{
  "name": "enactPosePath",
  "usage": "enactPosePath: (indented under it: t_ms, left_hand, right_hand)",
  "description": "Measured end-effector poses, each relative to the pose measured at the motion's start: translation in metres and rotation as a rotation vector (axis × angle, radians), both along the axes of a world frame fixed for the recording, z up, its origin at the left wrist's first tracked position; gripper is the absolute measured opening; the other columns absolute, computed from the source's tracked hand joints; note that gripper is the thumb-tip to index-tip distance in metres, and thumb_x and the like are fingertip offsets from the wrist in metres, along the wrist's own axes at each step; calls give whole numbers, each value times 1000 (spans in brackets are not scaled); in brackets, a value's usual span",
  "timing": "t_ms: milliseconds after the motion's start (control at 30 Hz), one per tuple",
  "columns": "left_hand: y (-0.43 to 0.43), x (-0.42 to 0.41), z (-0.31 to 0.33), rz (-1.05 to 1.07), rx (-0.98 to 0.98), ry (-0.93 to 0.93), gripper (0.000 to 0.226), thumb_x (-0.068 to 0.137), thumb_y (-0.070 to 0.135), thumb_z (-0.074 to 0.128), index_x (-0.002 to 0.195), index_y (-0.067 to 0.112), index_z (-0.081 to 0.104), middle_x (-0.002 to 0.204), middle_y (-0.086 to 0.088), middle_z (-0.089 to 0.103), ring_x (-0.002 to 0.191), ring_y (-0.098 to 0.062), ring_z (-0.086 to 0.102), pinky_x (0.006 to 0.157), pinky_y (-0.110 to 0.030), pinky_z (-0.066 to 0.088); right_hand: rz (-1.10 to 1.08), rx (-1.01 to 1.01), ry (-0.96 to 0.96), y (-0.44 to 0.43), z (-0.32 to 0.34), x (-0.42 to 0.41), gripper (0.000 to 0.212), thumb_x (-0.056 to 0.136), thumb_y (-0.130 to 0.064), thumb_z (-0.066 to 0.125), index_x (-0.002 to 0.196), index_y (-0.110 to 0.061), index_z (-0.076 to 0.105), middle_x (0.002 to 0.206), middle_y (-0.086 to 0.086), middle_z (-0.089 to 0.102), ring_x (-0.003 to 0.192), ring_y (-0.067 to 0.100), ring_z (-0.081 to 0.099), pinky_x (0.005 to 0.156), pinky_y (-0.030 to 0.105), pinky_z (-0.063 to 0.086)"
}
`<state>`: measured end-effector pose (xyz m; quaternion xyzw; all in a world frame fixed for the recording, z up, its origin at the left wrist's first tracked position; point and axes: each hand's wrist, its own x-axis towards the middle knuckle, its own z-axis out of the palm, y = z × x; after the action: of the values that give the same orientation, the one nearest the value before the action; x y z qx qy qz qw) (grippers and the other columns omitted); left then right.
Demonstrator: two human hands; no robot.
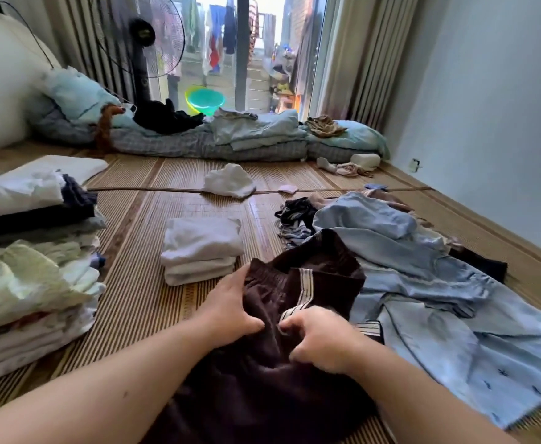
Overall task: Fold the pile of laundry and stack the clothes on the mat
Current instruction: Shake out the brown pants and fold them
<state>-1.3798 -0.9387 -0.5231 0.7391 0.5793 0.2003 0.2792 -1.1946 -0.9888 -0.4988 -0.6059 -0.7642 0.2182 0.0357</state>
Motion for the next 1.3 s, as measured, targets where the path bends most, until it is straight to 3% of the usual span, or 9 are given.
enactPosePath:
  t_ms: [133, 233, 300, 367, 500, 667, 933, 1100, 1300]
  left_hand:
    - [14, 22, -3, -234, -13, 421, 133, 59, 52, 82, 147, 48, -17, 161, 10, -4, 148, -22, -13, 115, -61, 1]
    - [16, 34, -5, -426, 7, 623, 117, 59, 54, 81, 149, 47, 6, 155, 8, 20, 148, -25, -8, 110, -67, -1]
    - [11, 42, -3, -530, 53, 679, 91, 63, 52, 78, 142, 44, 33, 152, 9, 23, 147, -25, -5, 110, -68, 2]
    - [4, 50, -1, -631, 113, 687, 66, 69, 54, 74, 129, 38, 53, 152, 9, 24, 146, -23, -4, 111, -68, 2]
    - [-11, 51, 14, -752, 244, 594, 40, 78, 55, 66, 103, 23, 64, 129, 7, 55, 140, -14, 26, 114, -51, 19]
    - [-23, 14, 66, -895, 357, 631, 26, 79, 54, 58, 79, 31, 47, 105, 12, 62, 125, -4, 43, 112, -36, 22]
    - [-15, -54, 184, -560, 431, 832, 30, 81, 44, 69, 104, 29, 58, 103, 7, 63, 100, -16, 58, 87, -35, 47]
    - [-14, -114, 246, -405, 534, 757, 29, 76, 33, 78, 101, 28, 65, 92, 9, 64, 93, -14, 60, 80, -28, 43]
    - [-11, -180, 311, -319, 978, 665, 36, 53, 20, 95, 79, 34, 74, 73, 18, 67, 82, -16, 58, 83, -19, 33]
  right_hand:
    - [256, -270, -188, -27, 13, 16, 54, 76, -28, 73, 128, -35, 58, 84, -12, 59, 72, 4, 51, 56, 10, 36]
    - [127, -363, -50, -34, 19, 29, 40, 79, -38, 70, 118, -37, 63, 78, -12, 69, 57, 4, 58, 50, 12, 42]
    - [-27, -90, 8, -26, 21, 34, 30, 78, -41, 70, 108, -36, 68, 73, -15, 65, 69, 3, 59, 59, 16, 45]
    - [-70, 197, -113, -19, 20, 38, 43, 80, -33, 67, 121, -42, 58, 98, -16, 58, 95, 9, 59, 74, 24, 46]
    - [13, 150, -287, -11, 7, 50, 62, 84, -13, 54, 138, -43, 40, 150, -6, 34, 126, 23, 50, 94, 34, 45]
    - [-52, 196, -388, -2, 14, 69, 24, 83, -17, 54, 102, -29, 61, 100, -1, 62, 103, 26, 59, 69, 29, 39]
    - [-128, 221, -340, -3, 25, 85, 18, 91, -34, 52, 107, -27, 59, 115, 0, 65, 107, 25, 59, 72, 30, 41]
    - [-97, 488, -276, 12, 119, 79, 22, 95, -42, 52, 114, -34, 59, 117, -2, 65, 107, 23, 59, 74, 30, 42]
    - [-17, 908, -356, 21, 241, 51, 30, 89, -56, 56, 106, -35, 69, 105, -5, 70, 104, 22, 62, 70, 26, 34]
